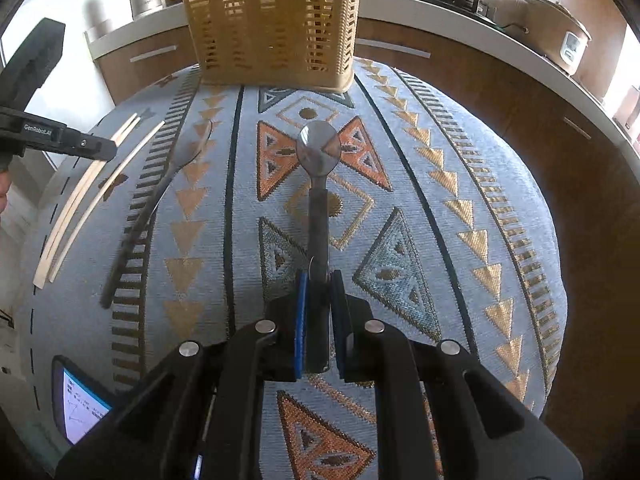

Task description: Organize utensils

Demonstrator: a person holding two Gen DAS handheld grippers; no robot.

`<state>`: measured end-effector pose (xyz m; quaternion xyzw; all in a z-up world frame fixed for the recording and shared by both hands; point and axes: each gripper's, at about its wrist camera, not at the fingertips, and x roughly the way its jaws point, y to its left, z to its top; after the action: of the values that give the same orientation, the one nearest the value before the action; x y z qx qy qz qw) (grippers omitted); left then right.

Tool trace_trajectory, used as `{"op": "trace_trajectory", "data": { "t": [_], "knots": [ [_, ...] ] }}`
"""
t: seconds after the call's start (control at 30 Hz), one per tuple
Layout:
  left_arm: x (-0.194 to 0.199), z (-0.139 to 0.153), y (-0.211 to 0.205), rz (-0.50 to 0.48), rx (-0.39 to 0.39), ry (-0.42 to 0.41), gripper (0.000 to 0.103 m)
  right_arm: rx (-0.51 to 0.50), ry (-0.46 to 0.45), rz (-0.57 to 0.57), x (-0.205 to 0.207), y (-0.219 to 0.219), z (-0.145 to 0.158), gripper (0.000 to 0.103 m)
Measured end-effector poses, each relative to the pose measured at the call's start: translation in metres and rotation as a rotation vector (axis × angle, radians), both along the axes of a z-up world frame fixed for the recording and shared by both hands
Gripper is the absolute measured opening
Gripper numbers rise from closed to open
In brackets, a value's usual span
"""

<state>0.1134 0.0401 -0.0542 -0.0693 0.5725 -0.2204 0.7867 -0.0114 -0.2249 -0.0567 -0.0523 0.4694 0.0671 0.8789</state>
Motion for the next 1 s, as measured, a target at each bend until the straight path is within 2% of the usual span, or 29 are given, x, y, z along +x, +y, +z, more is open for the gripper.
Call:
{"op": "trace_trajectory", "data": {
  "t": [0.07, 0.17, 0.3, 0.43, 0.63, 0.83, 1.0],
  "knots": [
    [0.004, -0.005, 0.011, 0.021, 0.033, 0.008, 0.004, -0.007, 0.003, 0.0, 0.0, 0.0, 0.0, 0.01],
    [0.005, -0.005, 0.017, 0.018, 0.021, 0.017, 0.005, -0.017, 0.018, -0.001, 0.001, 0.002, 0.0, 0.01],
    [0.005, 0.001, 0.012, -0.037, 0.08, -0.003, 0.023, -0.018, 0.067, 0.017, 0.011, 0.004, 0.002, 0.012],
    [0.011, 0.0, 0.003, -0.093, 0.144, -0.008, 0.023, 0.041, 0.131, 0.038, 0.027, -0.001, 0.006, 0.032],
    [0.013, -0.001, -0.006, -0.141, 0.211, -0.013, 0.023, 0.065, 0.134, 0.048, 0.066, 0.0, 0.023, 0.033],
    [0.021, -0.001, -0.008, -0.162, 0.235, -0.002, 0.022, 0.123, 0.253, 0.015, 0.115, -0.001, 0.009, 0.033],
    [0.024, 0.001, -0.012, -0.193, 0.262, 0.007, 0.022, 0.1, 0.276, 0.017, 0.129, 0.005, 0.008, 0.033]
  ]
}}
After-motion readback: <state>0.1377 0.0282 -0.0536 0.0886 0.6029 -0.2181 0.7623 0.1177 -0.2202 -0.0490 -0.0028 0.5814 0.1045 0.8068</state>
